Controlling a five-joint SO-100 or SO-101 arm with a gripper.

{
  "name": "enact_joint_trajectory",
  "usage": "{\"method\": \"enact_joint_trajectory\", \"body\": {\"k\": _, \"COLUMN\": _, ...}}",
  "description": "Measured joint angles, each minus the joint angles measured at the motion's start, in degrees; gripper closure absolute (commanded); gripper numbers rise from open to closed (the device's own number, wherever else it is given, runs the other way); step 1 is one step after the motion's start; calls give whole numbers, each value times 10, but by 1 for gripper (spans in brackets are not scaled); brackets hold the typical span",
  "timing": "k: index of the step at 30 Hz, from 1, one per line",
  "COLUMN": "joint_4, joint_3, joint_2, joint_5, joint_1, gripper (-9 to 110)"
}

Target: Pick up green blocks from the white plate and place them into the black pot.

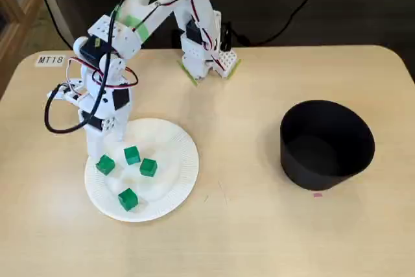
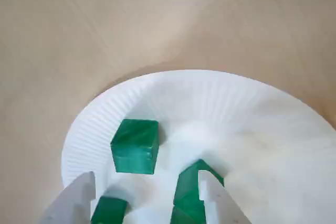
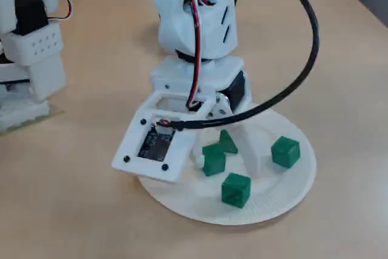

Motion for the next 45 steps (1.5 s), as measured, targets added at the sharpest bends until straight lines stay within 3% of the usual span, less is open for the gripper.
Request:
{"method": "enact_joint_trajectory", "body": {"k": 14, "joint_4": 0, "joint_3": -118, "joint_2": -125, "joint_5": 0, "joint_1": -4, "gripper": 81}}
{"method": "enact_joint_trajectory", "body": {"k": 19, "joint_4": -4, "joint_3": -144, "joint_2": -156, "joint_5": 4, "joint_1": -4, "gripper": 104}}
{"method": "enact_joint_trajectory", "body": {"k": 28, "joint_4": 81, "joint_3": -291, "joint_2": -214, "joint_5": -11, "joint_1": -9, "gripper": 104}}
{"method": "enact_joint_trajectory", "body": {"k": 35, "joint_4": 229, "joint_3": -504, "joint_2": -194, "joint_5": -46, "joint_1": -51, "gripper": 104}}
{"method": "enact_joint_trajectory", "body": {"k": 42, "joint_4": 236, "joint_3": -385, "joint_2": 22, "joint_5": -44, "joint_1": -200, "gripper": 104}}
{"method": "enact_joint_trajectory", "body": {"k": 45, "joint_4": 152, "joint_3": -244, "joint_2": 151, "joint_5": 0, "joint_1": -292, "gripper": 104}}
